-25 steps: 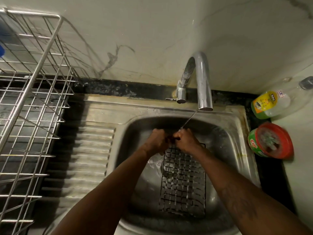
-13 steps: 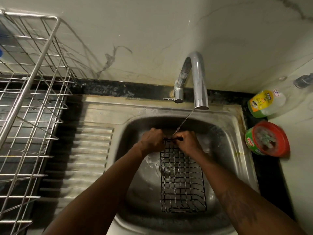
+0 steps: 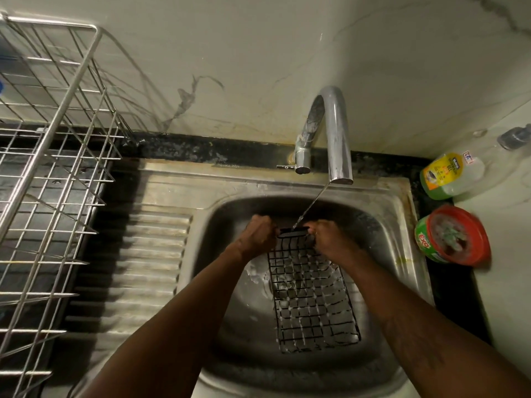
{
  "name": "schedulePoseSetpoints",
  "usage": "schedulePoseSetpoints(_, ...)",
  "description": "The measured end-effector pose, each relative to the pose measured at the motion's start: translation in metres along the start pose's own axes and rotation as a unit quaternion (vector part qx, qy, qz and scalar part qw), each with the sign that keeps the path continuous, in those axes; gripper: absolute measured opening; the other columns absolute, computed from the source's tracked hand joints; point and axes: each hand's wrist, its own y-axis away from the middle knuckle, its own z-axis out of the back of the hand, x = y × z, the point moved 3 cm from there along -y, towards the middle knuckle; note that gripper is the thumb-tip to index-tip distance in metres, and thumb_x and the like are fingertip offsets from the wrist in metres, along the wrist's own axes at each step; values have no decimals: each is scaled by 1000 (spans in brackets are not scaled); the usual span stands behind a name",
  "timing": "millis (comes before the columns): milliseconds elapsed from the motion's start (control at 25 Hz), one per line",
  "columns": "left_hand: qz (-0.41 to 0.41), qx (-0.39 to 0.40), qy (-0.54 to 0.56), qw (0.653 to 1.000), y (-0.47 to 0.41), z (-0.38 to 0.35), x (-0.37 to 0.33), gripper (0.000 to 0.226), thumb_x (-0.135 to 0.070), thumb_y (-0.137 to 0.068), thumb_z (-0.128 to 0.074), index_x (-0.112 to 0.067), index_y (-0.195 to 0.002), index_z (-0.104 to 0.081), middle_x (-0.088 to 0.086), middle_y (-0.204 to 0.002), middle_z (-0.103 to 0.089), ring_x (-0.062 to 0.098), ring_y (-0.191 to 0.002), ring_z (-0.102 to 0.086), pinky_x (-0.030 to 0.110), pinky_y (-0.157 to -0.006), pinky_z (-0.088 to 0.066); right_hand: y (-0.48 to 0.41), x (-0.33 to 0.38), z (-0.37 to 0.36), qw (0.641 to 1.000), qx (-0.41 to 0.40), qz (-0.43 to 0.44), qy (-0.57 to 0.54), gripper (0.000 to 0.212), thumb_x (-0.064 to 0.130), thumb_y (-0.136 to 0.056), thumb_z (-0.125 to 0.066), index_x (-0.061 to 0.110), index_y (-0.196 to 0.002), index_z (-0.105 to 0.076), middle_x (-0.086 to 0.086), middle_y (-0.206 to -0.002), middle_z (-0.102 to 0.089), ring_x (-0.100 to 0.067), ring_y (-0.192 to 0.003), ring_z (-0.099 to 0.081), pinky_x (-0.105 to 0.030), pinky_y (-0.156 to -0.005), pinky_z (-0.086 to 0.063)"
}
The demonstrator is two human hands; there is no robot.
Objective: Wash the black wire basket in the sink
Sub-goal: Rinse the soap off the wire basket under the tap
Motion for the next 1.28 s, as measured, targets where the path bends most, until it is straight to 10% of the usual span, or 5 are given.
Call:
schedulePoseSetpoints(400, -4, 4, -16, 1000, -2, -5, -5, 17, -9, -93, -59, -5, -93, -75, 11, -88, -74, 25, -81, -69, 24, -66, -43, -16, 42, -18, 997, 22, 57, -52, 22, 13, -94, -52, 26, -87, -68, 2, -84, -65, -19, -78, -64, -39, -72, -58)
schedulePoseSetpoints(720, 42, -10, 13, 999, -4, 2, 5, 17, -10, -94, -58, -8, -89, -73, 1, -76, -67, 12, -68, -64, 16, -59, -49, -17, 17, -15, 988, 38, -37, -145, 45, 12, -97, -49, 44, -128, -59, 4, -113, -66, -13, -90, -62, -37, -78, -57)
schedulePoseSetpoints(1040, 13, -42, -25, 999, 13, 21, 23, 15, -5, -88, -60, -7, -91, -75, 9, -84, -74, 20, -74, -67, 25, -64, -45, -12, 75, -15, 980, -10, 184, -73, 60, -4, -95, -51, 37, -137, -57, 5, -141, -59, -17, -126, -56, -35, -103, -50)
schedulePoseSetpoints(1280, 56, -42, -7, 998, 17, 13, 22, 22, -13, -99, -52, -9, -86, -70, -8, -63, -57, 3, -53, -55, 10, -44, -40, -15, 24, -7, 990, -33, -62, -119, 28, 34, -104, -42, 26, -113, -68, -10, -108, -68, -25, -96, -64, -44, -88, -53)
